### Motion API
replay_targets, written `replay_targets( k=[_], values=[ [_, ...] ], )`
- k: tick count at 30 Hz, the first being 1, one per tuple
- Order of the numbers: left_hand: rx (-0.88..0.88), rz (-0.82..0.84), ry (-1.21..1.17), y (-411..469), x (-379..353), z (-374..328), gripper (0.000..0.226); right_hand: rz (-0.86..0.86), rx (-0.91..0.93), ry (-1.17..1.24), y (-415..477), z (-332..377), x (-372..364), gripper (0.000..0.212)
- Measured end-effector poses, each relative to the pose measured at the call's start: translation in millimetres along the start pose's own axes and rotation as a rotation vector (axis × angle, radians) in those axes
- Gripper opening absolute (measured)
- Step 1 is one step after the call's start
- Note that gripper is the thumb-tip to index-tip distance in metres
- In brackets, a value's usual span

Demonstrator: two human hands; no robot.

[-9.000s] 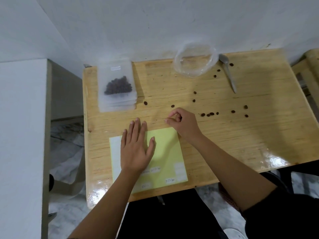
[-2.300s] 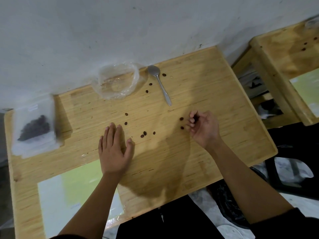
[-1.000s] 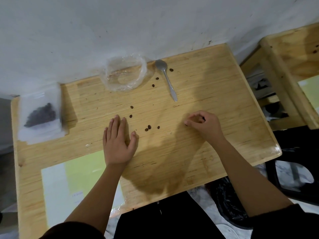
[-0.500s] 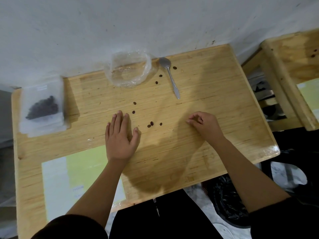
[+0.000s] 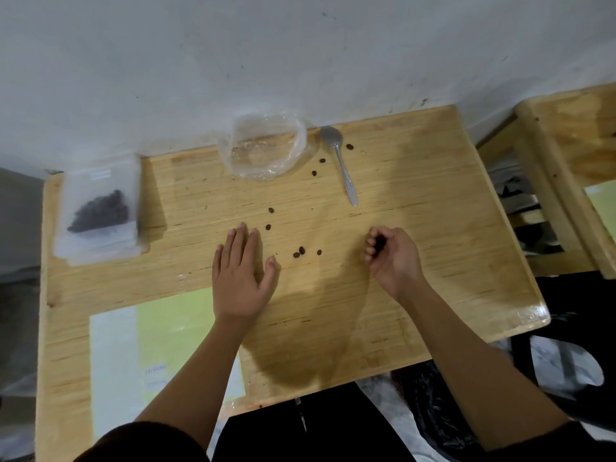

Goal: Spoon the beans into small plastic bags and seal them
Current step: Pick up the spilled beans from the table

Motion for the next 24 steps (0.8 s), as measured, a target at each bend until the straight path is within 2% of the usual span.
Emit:
replay_targets(
  k=[2, 3, 6, 8, 11, 19, 24],
  values=[
    [0.0, -0.012, -0.001, -0.6, -0.5, 0.2, 0.063, 0.122, -0.028, -0.064, -2.3, -6.1, -12.3, 0.028],
    [0.001, -0.016, -0.001, -0.7, -0.7, 0.4, 0.063, 0.147, -0.02, -0.197, -1.6, -8.8, -16.6, 0.031],
    [-0.004, -0.016, -0.003, -0.1, -1.1, 0.8, 0.062, 0.155, 0.138, -0.83, 5.8, -14.2, -24.3, 0.038],
    [-0.004, -0.01, -0.003, 0.2, -1.7, 0.9, 0.062, 0.159, 0.275, -1.028, 11.4, -17.0, -27.0, 0.036],
    [-0.003, -0.021, 0.003, 0.1, -2.0, 1.2, 0.062, 0.21, 0.379, -1.158, 15.2, -18.9, -26.8, 0.013],
    [0.003, -0.026, 0.0, 0.8, -3.0, 2.0, 0.062, 0.223, 0.483, -1.293, 19.9, -17.8, -28.3, 0.014],
    [0.004, -0.036, 0.004, 1.7, -3.5, 1.2, 0.062, 0.32, 0.425, -1.418, 25.4, -11.9, -30.5, 0.012]
  ],
)
Point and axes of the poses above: each hand's wrist, its own y-axis towards the middle knuckle, its own x-axis out of the back of the hand, z = x × y, the point moved 1 cm from there along y, towards the middle knuckle
